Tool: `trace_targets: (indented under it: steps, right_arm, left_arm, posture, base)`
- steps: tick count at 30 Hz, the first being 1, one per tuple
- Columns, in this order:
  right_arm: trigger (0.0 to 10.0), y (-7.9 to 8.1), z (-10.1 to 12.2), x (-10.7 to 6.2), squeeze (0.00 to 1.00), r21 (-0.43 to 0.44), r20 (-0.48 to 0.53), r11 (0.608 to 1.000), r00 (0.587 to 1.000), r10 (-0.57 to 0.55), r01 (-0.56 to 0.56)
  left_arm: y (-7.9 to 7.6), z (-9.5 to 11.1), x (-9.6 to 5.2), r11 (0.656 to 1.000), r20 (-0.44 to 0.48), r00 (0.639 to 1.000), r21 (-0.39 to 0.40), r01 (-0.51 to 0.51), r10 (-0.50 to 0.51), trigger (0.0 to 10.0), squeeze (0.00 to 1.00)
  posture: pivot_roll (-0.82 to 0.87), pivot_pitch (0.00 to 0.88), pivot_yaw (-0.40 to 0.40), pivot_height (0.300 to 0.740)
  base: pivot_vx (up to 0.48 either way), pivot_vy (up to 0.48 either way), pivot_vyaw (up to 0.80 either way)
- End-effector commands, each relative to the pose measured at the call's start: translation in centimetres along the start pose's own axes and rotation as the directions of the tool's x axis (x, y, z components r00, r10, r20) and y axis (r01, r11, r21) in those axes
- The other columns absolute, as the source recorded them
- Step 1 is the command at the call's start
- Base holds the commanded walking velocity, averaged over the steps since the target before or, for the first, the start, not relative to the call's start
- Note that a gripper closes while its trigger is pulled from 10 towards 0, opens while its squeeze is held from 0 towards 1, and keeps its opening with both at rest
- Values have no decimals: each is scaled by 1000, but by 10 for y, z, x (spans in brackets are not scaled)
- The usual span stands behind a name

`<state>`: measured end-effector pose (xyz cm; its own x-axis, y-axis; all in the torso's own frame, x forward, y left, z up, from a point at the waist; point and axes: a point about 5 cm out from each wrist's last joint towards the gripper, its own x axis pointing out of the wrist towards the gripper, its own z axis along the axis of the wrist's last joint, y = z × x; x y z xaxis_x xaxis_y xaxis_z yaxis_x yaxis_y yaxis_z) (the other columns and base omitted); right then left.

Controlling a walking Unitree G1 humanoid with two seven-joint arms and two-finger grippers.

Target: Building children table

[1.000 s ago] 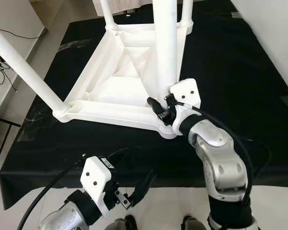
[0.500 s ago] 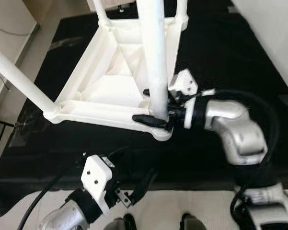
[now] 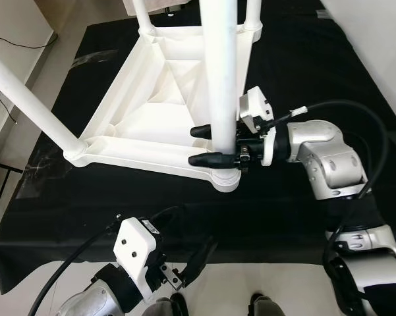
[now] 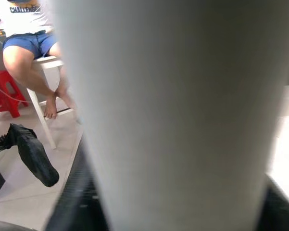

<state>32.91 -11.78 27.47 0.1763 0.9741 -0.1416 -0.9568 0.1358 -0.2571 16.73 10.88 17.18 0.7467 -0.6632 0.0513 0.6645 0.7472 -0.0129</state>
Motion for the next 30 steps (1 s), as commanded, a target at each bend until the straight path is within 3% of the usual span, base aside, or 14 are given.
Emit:
trace_targets:
  steps: [1,7,8,9,11,12,14,22,23,24,25,26,28,30]
  right_arm:
    - [0,12,-13,0,0,25,-7,999,1000,23,-23]
    - [0,36,-38,-3,0,130,-54,957,966,-253,258]
    - [0,41,-51,2,0,162,-116,889,903,-413,427]
    - [0,41,-51,2,0,162,-116,889,903,-413,427]
    - [0,77,-87,-4,0,148,-358,613,620,-698,776]
    - [0,77,-87,-4,0,148,-358,613,620,-698,776]
    - [0,87,-91,-4,0,102,-409,497,491,-769,862]
    - [0,73,-80,12,0,129,-355,520,529,-771,844]
    - [10000,67,-73,18,0,143,-308,545,560,-769,826]
    - [10000,67,-73,18,0,143,-308,545,560,-769,826]
    - [10000,63,-66,24,886,176,-251,596,621,-743,784]
    - [10000,63,-66,24,886,176,-251,596,621,-743,784]
    - [10000,49,-41,32,1000,217,-65,749,775,-629,626]
    - [10000,49,-41,32,1000,217,-65,749,775,-629,626]
  left_arm:
    - [-2,-2,-2,1000,-6,1000,-11,-7,7,10000,0]
    - [-1,-2,-4,1000,-8,1000,-16,-3,3,10000,0]
    - [-1,-2,-5,1000,-10,1000,-16,-2,2,10000,0]
    - [-1,-2,-5,1000,-10,1000,-16,-2,2,10000,0]
    - [1,-2,-5,1000,-14,1000,-16,-1,1,10000,0]
    - [1,-2,-5,1000,-14,1000,-16,-1,1,10000,0]
    - [3,-2,-5,1000,-18,1000,-16,3,-4,10000,0]
    - [3,-3,-4,1000,-22,1000,-14,8,-8,10000,0]
    - [4,-3,-4,1000,-20,1000,-12,5,-5,10000,0]
    - [4,-3,-4,1000,-20,1000,-12,5,-5,10000,0]
    - [4,-3,-3,1000,-17,1000,-10,0,0,10000,0]
    - [4,-3,-3,1000,-17,1000,-10,0,0,10000,0]
    - [6,-3,-1,1000,-11,1000,-7,-7,7,10000,0]
    - [6,-3,-1,1000,-11,1000,-7,-7,7,10000,0]
  posture:
    - [-28,287,112,740]
    - [-36,299,112,740]
    - [-36,300,116,740]
    - [-36,300,116,740]
    - [-41,307,131,740]
    - [-41,307,131,740]
    - [-45,296,139,740]
    - [-42,290,137,740]
    - [-44,293,128,740]
    - [-44,293,128,740]
    - [-54,296,125,740]
    - [-54,296,125,740]
    - [-66,283,122,740]
    - [-66,283,122,740]
  base:
    - [0,0,0]
    - [0,0,0]
    - [0,0,0]
    - [0,0,0]
    - [0,0,0]
    - [0,0,0]
    - [0,0,0]
    - [0,0,0]
    - [0,0,0]
    - [0,0,0]
    - [0,0,0]
    - [0,0,0]
    - [0,0,0]
    - [0,0,0]
